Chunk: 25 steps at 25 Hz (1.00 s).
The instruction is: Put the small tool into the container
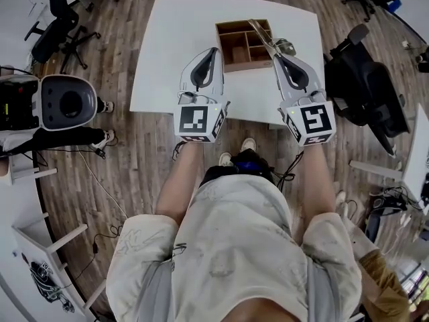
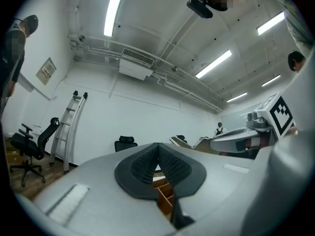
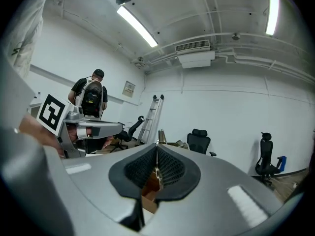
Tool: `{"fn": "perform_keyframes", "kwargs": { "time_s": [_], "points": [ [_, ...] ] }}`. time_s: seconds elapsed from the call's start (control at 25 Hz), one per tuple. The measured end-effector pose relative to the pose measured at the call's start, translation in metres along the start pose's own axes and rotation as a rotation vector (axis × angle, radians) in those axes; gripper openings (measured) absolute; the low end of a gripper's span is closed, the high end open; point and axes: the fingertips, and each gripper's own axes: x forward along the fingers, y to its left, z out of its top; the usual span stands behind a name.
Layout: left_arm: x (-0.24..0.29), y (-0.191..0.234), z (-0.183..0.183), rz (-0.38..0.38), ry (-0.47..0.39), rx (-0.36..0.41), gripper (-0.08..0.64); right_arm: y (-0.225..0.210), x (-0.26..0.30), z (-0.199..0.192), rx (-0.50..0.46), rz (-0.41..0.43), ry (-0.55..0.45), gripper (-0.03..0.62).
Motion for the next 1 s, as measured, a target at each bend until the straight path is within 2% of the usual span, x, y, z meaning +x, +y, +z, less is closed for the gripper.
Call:
{"fn": "perform_keyframes", "kwargs": {
  "time_s": [0.28,0.4,0.52,0.8,1.0],
  "points": [
    [0.074,-0.022,-0.017,0.044,0.017,-0.006,-0.002,-0.072,0.023,-0.021,-0.039,0.114,0.031,0.009],
    [0.101,-0.024,-0.022,0.073,0.024,-0.038,-0.002,-0.096,0.037,-0.027,-0.053,0.177,0.049,0.009],
    [0.119,-0.027,-0.024,0.101,0.029,-0.046,-0.002,-0.11,0.046,-0.033,-0.091,0.253,0.08,0.009],
    [0.149,-0.038,-0.031,0.149,0.049,-0.012,-0.002,-0.14,0.068,-0.054,-0.202,0.435,0.149,0.009],
    [0.155,-0.029,-0.041,0.159,0.073,0.003,-0.002,-0.139,0.091,-0.063,-0.29,0.529,0.21,0.009]
  ]
}}
